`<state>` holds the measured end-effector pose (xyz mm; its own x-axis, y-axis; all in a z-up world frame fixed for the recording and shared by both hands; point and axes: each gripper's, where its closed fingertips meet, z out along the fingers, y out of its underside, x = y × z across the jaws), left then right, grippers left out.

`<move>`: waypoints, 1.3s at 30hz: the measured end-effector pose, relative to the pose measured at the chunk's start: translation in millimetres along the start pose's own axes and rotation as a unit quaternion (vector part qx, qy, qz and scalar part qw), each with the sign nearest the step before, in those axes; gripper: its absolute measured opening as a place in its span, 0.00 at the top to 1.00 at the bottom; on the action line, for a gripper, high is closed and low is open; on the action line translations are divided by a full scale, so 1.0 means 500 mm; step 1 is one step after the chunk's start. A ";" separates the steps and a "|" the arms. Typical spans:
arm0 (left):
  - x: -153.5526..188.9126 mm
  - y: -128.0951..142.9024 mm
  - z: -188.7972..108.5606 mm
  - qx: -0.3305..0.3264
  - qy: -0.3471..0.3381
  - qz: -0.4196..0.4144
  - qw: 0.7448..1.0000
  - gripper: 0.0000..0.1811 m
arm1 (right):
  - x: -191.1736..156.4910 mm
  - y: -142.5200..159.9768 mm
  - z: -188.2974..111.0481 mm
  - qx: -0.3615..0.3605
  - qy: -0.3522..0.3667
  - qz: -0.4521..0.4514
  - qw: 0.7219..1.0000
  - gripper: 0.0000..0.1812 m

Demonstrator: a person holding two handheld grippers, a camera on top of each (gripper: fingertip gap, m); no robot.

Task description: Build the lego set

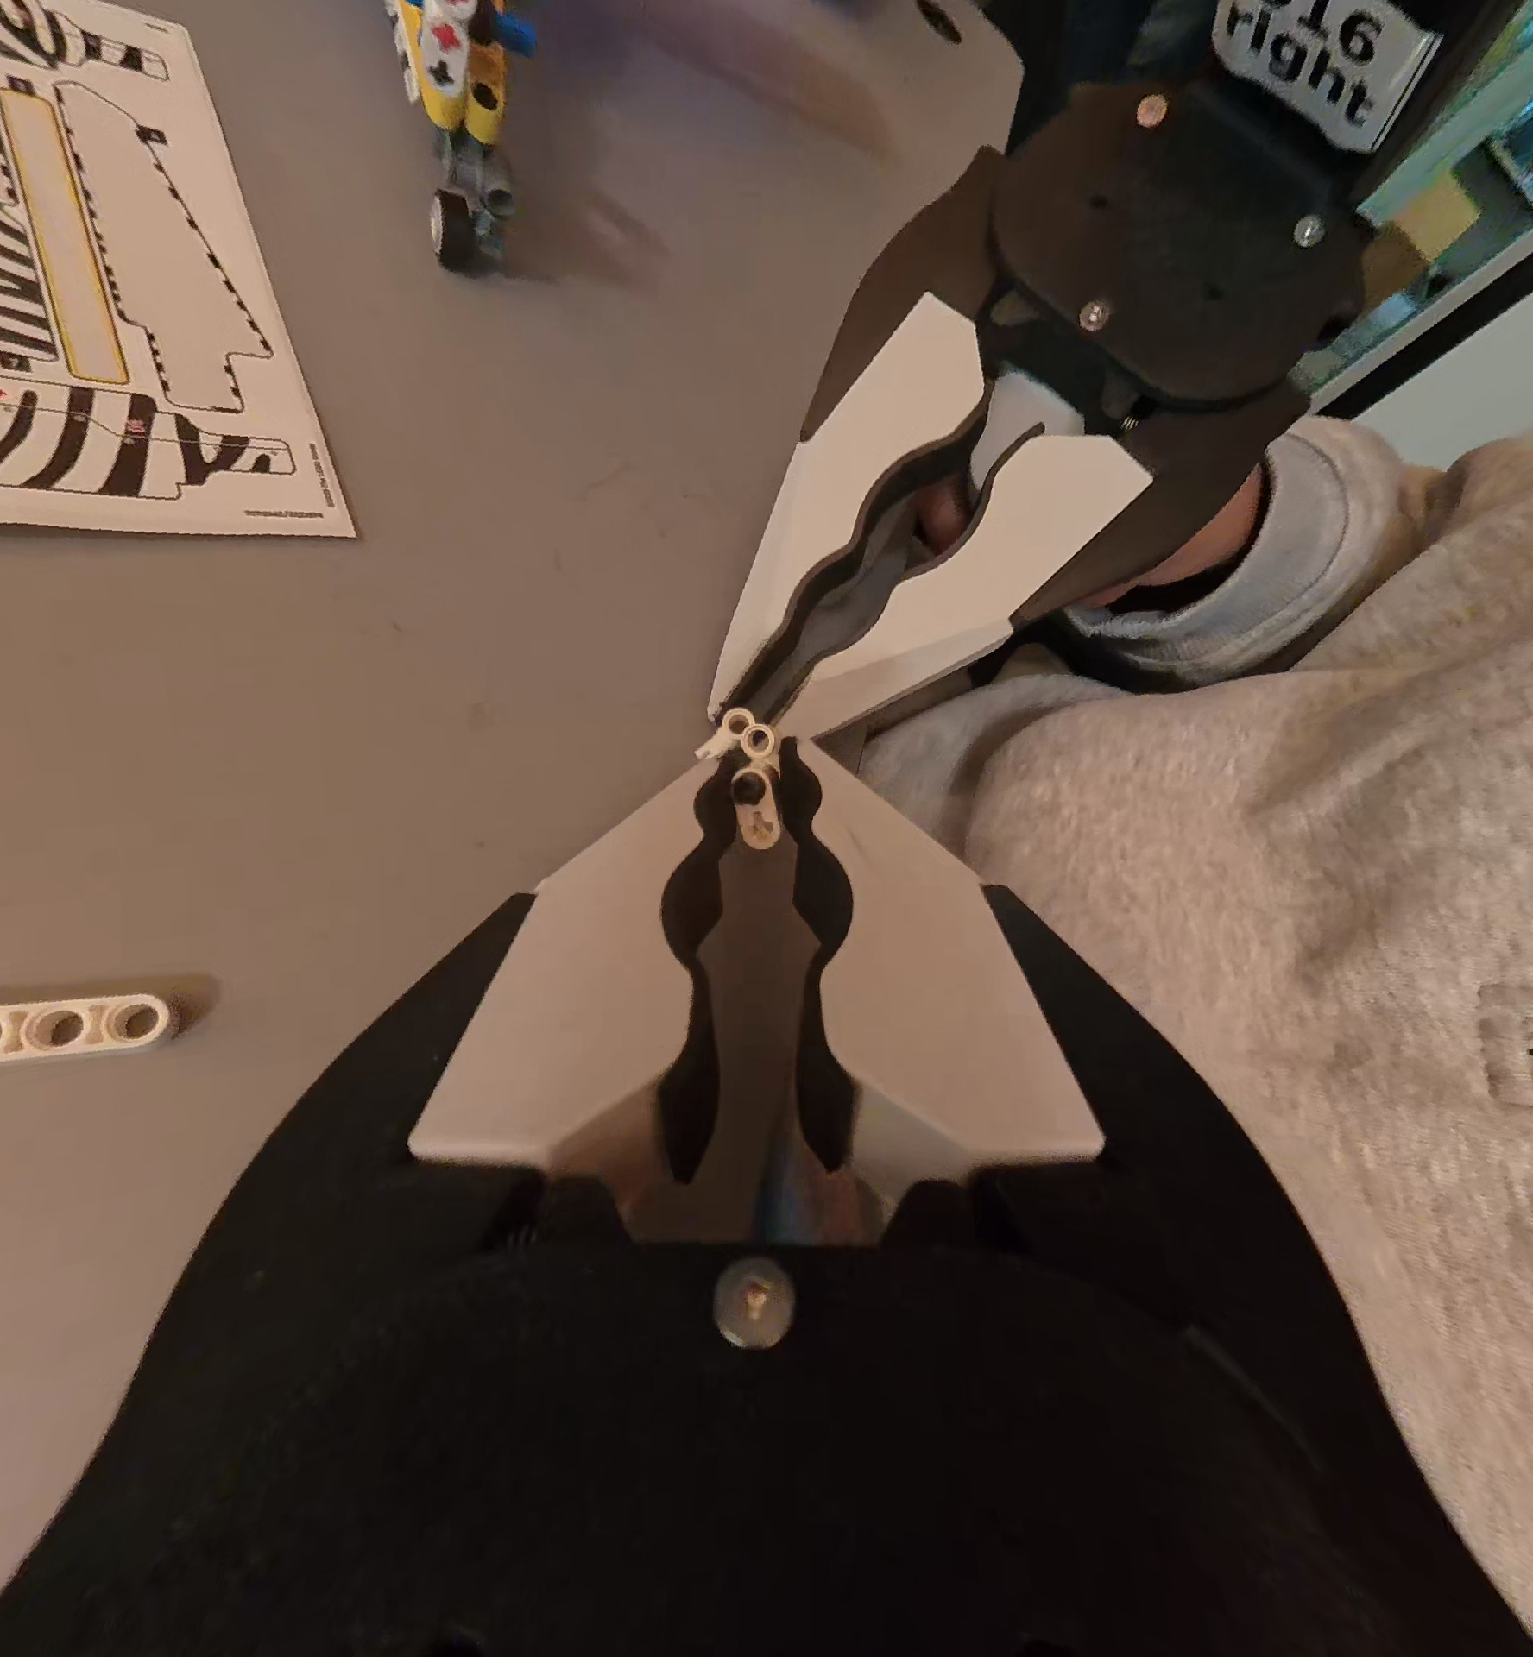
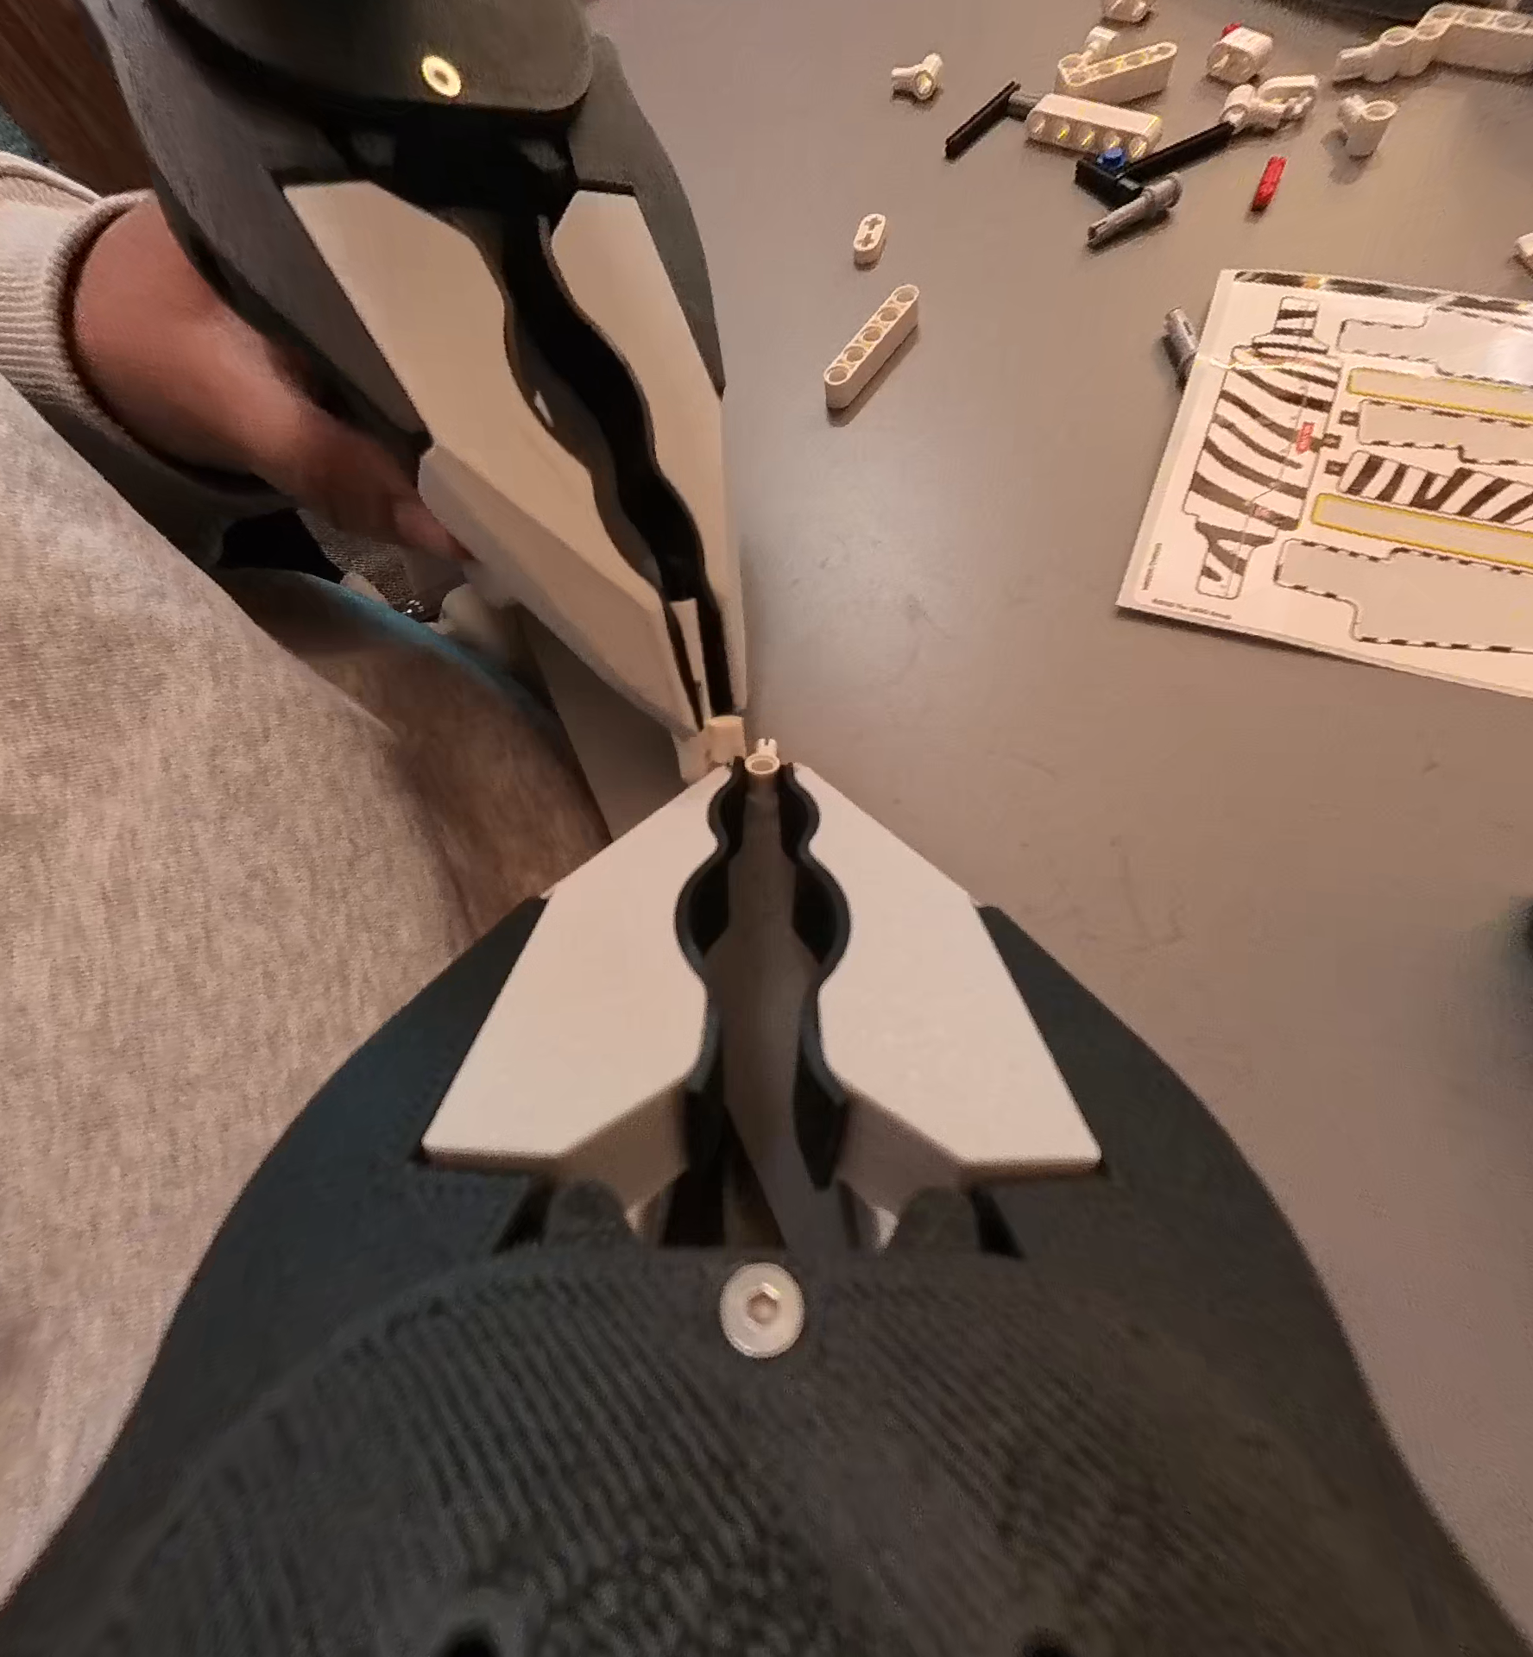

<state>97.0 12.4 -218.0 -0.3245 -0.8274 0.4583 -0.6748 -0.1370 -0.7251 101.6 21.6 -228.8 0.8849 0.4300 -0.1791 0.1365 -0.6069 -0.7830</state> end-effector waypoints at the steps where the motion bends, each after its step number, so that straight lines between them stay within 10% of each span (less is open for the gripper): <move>1: 0.000 0.004 0.002 -0.006 -0.004 0.004 1.000 0.94 | 0.000 0.000 0.000 0.001 0.001 0.000 1.000 0.97; 16: 0.016 0.019 0.015 -0.020 -0.019 0.065 0.997 0.97 | -0.001 -0.008 -0.041 0.002 -0.010 -0.054 0.998 0.97; 39: 0.018 0.015 0.029 -0.014 -0.055 0.128 0.990 0.97 | -0.027 0.009 -0.036 -0.316 -0.097 -0.268 0.905 0.97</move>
<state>98.5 -4.0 -226.8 -0.4135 -0.8880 0.2012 -0.5987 0.0987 -0.7949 98.1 0.7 -219.3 0.5305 0.8473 -0.0231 0.8041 -0.5117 -0.3025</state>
